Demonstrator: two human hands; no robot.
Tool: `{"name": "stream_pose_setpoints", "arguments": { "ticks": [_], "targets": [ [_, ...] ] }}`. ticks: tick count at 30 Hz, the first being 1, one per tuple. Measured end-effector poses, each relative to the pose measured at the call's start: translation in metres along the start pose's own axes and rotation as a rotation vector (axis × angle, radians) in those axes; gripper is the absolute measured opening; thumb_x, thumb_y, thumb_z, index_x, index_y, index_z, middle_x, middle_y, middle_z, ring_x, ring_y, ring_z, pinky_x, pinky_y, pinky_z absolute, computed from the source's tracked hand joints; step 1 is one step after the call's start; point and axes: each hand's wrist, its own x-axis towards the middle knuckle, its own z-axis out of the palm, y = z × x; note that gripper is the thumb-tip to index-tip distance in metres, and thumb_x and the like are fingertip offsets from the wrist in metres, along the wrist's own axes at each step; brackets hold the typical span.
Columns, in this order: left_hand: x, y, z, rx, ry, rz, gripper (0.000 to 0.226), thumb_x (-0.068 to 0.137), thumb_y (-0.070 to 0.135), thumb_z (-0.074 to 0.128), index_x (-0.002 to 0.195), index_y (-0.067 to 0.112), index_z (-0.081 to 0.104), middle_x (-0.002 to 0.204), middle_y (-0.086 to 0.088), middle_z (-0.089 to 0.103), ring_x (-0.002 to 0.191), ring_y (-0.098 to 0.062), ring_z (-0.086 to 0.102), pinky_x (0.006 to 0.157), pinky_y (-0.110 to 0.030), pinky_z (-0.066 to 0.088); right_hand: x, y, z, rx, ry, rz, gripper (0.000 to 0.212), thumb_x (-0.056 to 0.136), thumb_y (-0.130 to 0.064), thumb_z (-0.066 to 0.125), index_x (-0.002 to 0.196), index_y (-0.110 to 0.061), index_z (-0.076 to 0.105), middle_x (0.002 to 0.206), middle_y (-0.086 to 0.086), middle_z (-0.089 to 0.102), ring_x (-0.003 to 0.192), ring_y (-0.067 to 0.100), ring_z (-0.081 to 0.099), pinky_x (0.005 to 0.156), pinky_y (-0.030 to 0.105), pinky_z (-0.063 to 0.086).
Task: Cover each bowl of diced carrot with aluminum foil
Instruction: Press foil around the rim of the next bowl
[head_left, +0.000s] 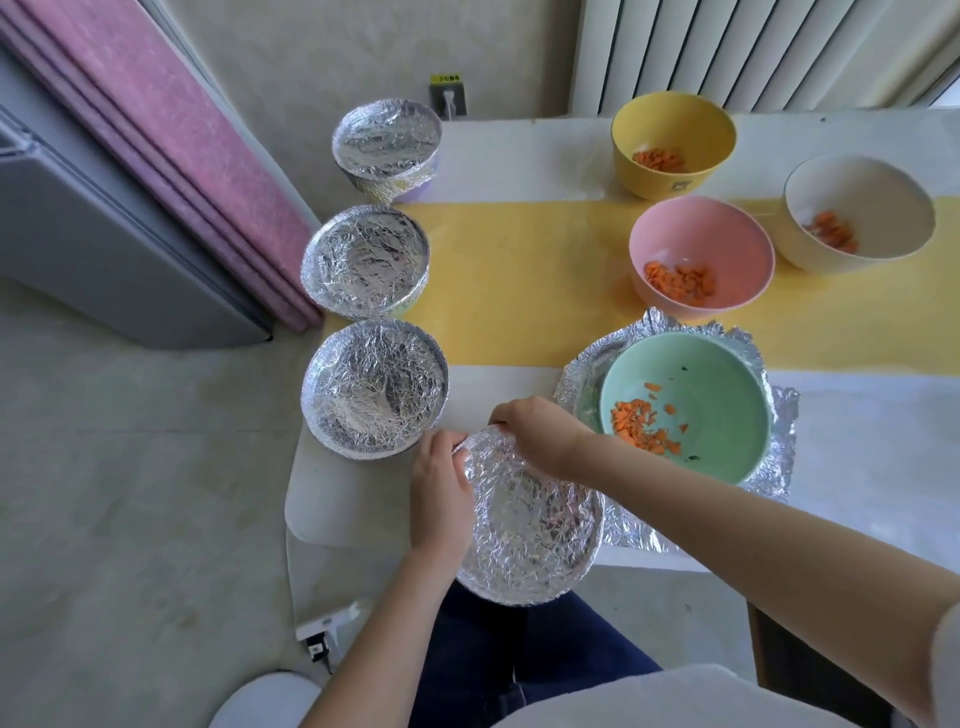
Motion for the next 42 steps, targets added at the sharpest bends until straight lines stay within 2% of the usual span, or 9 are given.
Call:
{"name": "stream_pose_setpoints", "arguments": {
  "ticks": [5,11,18,24,27,30,36,40,42],
  "targets": [
    [-0.005,0.001,0.003,0.04,0.076,0.022,0.009,0.089,0.0,0.054,0.089,0.007,0.06,0.092,-0.004,0.057,0.089,-0.022,0.051,0.079,-0.033,0.042,-0.004,-0.001,-0.003,0.006,-0.009,-0.033,0.044,0.085,0.012,0.036,0.119,-0.007,0.058,0.108,0.016,0.065,0.082,0.027,0.057,0.066,0.031,0.041],
    [-0.009,0.002,0.003,0.013,0.104,0.067,0.008,0.088,-0.002,0.055,0.088,0.004,0.061,0.091,-0.006,0.058,0.093,-0.021,0.048,0.081,-0.02,0.032,-0.01,0.002,-0.002,0.009,-0.021,-0.089,0.06,0.081,0.016,0.033,0.131,-0.012,0.051,0.106,0.016,0.065,0.087,0.028,0.061,0.076,0.038,0.05],
    [-0.013,0.007,0.005,0.013,0.139,0.143,0.011,0.085,-0.006,0.057,0.089,0.002,0.062,0.088,-0.008,0.058,0.09,-0.013,0.041,0.08,-0.022,0.033,-0.016,0.003,-0.006,0.0,-0.11,-0.114,0.064,0.081,0.015,0.031,0.138,-0.01,0.042,0.128,0.015,0.056,0.114,0.029,0.054,0.094,0.037,0.043],
    [-0.017,0.012,0.006,0.036,0.151,0.204,0.014,0.088,0.003,0.047,0.089,0.003,0.061,0.086,-0.009,0.056,0.088,-0.016,0.041,0.078,-0.028,0.036,-0.019,0.004,-0.013,-0.002,-0.17,-0.113,0.063,0.082,0.015,0.032,0.139,-0.01,0.042,0.127,0.017,0.056,0.111,0.029,0.054,0.091,0.036,0.044],
    [-0.02,0.013,0.006,0.029,0.172,0.232,0.024,0.091,0.013,0.038,0.089,0.004,0.06,0.086,-0.008,0.055,0.088,-0.016,0.042,0.076,-0.029,0.036,-0.02,0.003,-0.017,-0.005,-0.179,-0.136,0.054,0.09,0.009,0.035,0.139,-0.012,0.043,0.1,0.011,0.062,0.087,0.021,0.049,0.07,0.028,0.036],
    [-0.024,0.014,0.004,0.024,0.196,0.236,0.026,0.092,0.015,0.037,0.092,0.003,0.06,0.088,-0.008,0.055,0.09,-0.017,0.042,0.078,-0.028,0.036,-0.024,0.005,-0.017,0.023,-0.14,-0.176,0.055,0.091,0.01,0.031,0.137,-0.016,0.046,0.068,-0.01,0.038,0.07,0.014,0.038,0.056,0.027,0.027],
    [-0.026,0.012,0.002,0.017,0.183,0.235,0.024,0.091,0.013,0.039,0.094,0.004,0.061,0.088,-0.007,0.056,0.09,-0.017,0.043,0.079,-0.027,0.037,-0.032,0.008,-0.01,-0.014,-0.053,-0.224,0.068,0.079,0.017,0.034,0.137,-0.016,0.046,0.087,0.001,0.055,0.08,0.016,0.047,0.07,0.025,0.036],
    [-0.021,0.013,-0.003,0.018,0.149,0.233,0.021,0.091,0.011,0.043,0.095,0.004,0.062,0.089,-0.007,0.057,0.09,-0.015,0.043,0.08,-0.027,0.036,-0.031,0.005,-0.009,-0.065,-0.041,-0.222,0.06,0.083,0.012,0.037,0.138,-0.013,0.041,0.127,0.009,0.057,0.108,0.028,0.057,0.088,0.044,0.048],
    [-0.017,0.011,-0.006,0.027,0.125,0.241,0.016,0.089,0.006,0.048,0.095,0.004,0.062,0.089,-0.006,0.057,0.089,-0.015,0.043,0.079,-0.028,0.037,-0.03,0.002,-0.006,-0.11,-0.003,-0.21,0.054,0.086,0.009,0.038,0.135,-0.012,0.044,0.127,0.007,0.057,0.107,0.029,0.058,0.085,0.045,0.049]
  ]
}}
